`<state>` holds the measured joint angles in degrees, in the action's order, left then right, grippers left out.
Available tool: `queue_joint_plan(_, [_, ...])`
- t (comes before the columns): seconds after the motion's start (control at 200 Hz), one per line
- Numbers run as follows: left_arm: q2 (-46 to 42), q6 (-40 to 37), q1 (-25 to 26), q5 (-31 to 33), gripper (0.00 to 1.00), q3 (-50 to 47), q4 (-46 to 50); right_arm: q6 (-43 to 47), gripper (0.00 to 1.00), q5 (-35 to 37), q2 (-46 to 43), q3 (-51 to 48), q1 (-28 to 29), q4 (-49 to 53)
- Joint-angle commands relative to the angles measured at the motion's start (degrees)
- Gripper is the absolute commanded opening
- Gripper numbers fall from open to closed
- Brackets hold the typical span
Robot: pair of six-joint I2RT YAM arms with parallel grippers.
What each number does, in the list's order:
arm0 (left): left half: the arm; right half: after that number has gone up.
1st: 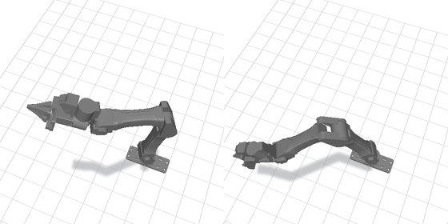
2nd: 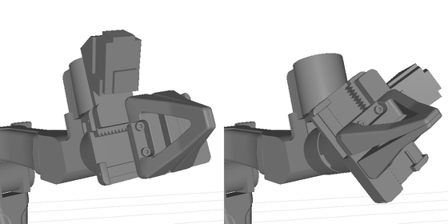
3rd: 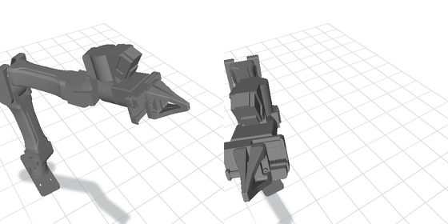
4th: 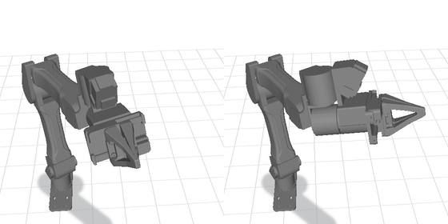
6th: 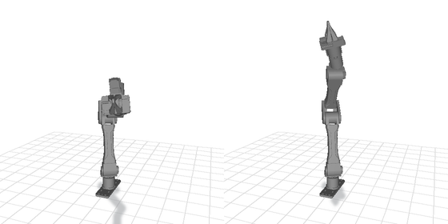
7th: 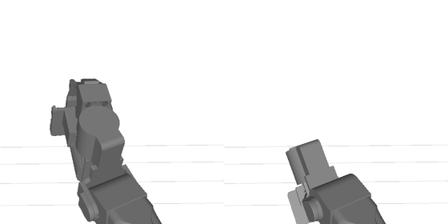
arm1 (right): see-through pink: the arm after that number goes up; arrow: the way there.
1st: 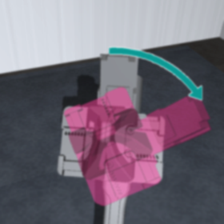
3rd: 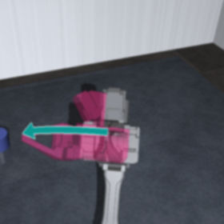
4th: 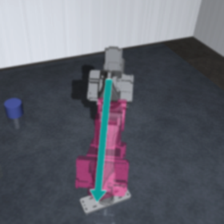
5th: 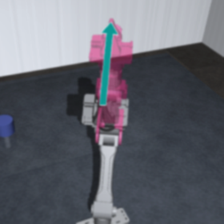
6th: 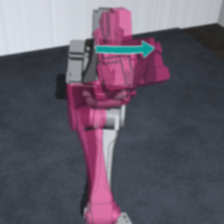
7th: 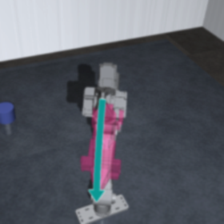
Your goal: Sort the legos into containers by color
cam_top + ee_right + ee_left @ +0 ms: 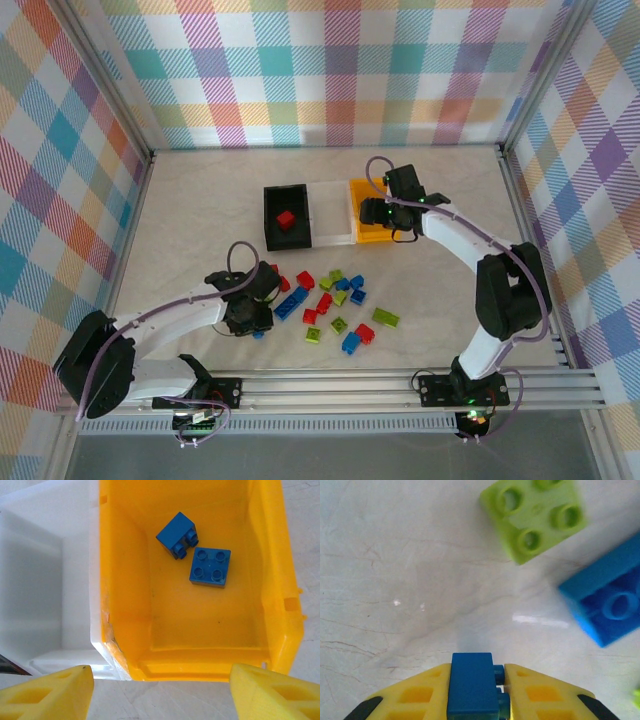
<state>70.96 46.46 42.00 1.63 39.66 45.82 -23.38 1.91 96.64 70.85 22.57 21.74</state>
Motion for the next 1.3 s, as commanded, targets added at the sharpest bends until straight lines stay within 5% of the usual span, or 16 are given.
queue_joint_plan(0.0, [-0.6,-2.0,0.6,1.5,0.19,5.7,2.4,-1.3,0.72,0.4,-3.5,-1.7,0.0,-1.6])
queue_joint_plan(0.34, [23.4,-12.5,0.1,5.1,0.17,40.0,-3.4,-4.5,0.73,1.2,-9.9,-9.4,-0.9,-2.3])
queue_joint_plan(0.605, [47.0,-16.5,-1.5,2.1,0.16,73.0,-3.0,-5.1,0.73,1.9,-13.5,-14.0,-1.4,-1.8])
queue_joint_plan(0.805, [58.8,-16.2,-2.2,0.3,0.17,88.5,-2.1,-5.0,0.74,2.2,-15.1,-16.0,-1.5,-1.4])
queue_joint_plan(1.11, [68.6,-13.3,-2.7,-3.6,0.52,103.2,-1.2,-5.1,0.77,1.7,-16.0,-17.2,-1.6,-2.2])
queue_joint_plan(1.295, [58.6,-13.6,-3.4,-3.5,0.72,92.3,-5.7,-3.8,0.77,-1.2,-16.1,-17.1,-1.5,-2.0])
